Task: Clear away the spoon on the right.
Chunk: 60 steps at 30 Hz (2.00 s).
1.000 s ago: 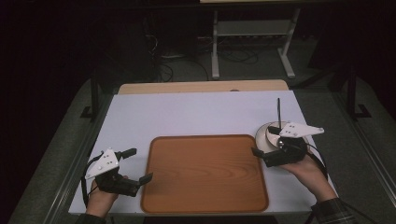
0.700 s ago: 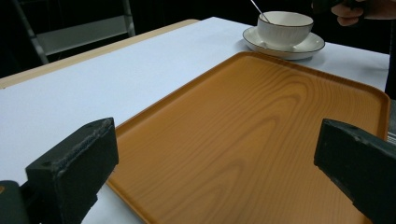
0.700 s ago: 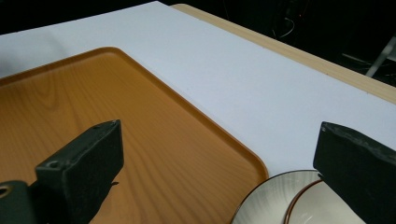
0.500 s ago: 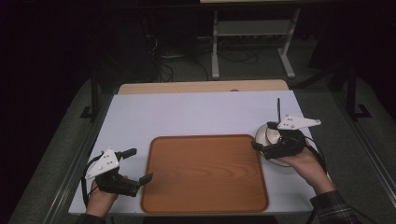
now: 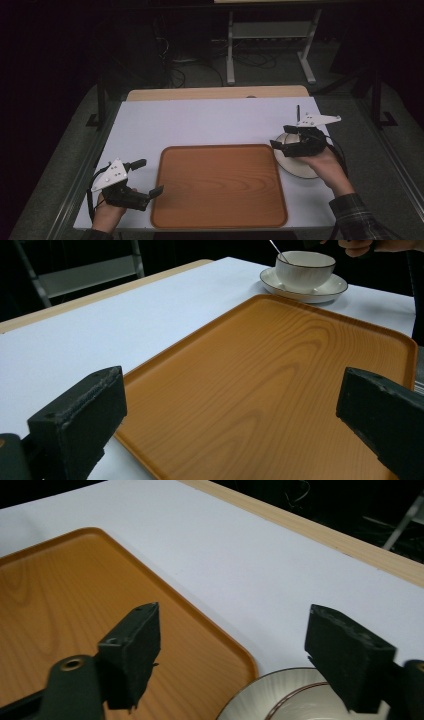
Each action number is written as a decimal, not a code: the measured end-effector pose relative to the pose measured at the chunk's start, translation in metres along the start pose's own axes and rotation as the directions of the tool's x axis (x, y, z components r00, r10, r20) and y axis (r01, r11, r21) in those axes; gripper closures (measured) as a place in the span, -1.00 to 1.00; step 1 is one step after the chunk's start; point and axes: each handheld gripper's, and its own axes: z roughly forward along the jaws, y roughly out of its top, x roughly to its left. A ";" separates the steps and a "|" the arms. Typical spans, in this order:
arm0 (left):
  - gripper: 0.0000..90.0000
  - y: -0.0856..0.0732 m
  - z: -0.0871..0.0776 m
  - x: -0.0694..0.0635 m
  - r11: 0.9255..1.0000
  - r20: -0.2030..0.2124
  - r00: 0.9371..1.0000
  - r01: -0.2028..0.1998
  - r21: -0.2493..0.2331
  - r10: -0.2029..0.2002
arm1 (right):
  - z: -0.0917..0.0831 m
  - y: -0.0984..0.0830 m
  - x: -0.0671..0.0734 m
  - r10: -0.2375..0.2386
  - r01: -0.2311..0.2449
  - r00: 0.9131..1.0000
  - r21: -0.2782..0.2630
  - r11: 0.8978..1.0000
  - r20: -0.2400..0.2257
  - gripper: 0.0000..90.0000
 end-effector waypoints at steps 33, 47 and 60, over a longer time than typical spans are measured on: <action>-1.00 -0.001 -0.001 0.001 1.000 -0.004 1.000 0.007 -0.002 -0.007 | 0.021 0.002 -0.070 0.139 -0.159 0.963 0.069 0.985 0.230 0.99; -1.00 0.000 -0.001 0.001 1.000 -0.007 1.000 0.008 -0.005 -0.008 | 0.022 -0.003 -0.081 0.167 -0.200 0.944 0.093 0.975 0.283 0.99; -1.00 0.000 -0.002 0.001 1.000 -0.006 1.000 0.007 -0.006 -0.007 | 0.007 -0.011 -0.086 0.168 -0.209 0.930 0.095 0.973 0.327 0.99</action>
